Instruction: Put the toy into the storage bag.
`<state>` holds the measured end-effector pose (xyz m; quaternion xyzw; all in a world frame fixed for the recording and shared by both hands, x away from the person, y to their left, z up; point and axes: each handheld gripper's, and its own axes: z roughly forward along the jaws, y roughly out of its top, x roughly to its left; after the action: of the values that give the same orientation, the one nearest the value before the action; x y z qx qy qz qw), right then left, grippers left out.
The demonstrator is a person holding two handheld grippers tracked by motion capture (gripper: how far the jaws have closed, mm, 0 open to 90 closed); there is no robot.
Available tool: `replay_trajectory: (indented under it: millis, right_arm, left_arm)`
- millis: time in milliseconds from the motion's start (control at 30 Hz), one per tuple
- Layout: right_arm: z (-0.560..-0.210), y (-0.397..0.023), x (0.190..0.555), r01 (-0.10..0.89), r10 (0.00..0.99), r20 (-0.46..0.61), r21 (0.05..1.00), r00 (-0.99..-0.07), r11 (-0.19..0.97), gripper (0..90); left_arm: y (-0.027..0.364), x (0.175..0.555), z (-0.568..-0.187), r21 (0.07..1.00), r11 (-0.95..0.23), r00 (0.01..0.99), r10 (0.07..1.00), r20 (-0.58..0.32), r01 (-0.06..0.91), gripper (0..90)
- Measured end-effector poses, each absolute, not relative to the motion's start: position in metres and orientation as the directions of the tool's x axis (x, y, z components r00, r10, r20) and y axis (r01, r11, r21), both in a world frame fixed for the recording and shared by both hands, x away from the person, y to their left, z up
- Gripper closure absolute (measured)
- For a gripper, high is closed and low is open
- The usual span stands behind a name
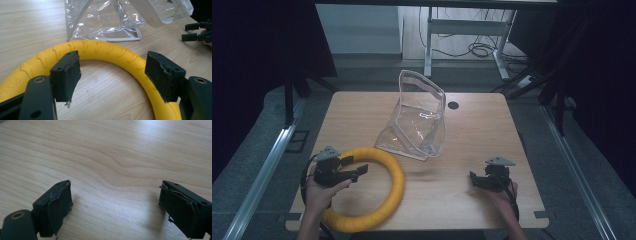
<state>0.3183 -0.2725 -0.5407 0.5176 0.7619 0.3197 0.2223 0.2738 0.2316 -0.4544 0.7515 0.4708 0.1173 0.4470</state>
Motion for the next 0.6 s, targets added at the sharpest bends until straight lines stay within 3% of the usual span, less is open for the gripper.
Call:
replay_trajectory:
  millis: [600]
  right_arm:
    - [-0.5407, -0.2744, 0.3177, 0.639, 0.927, -0.006, 0.723, -0.375, 0.263, 14.5]
  left_arm:
    - [0.2292, 0.2752, -0.4544, 0.769, -0.174, 0.535, 0.809, -0.245, 0.615, 29.5]
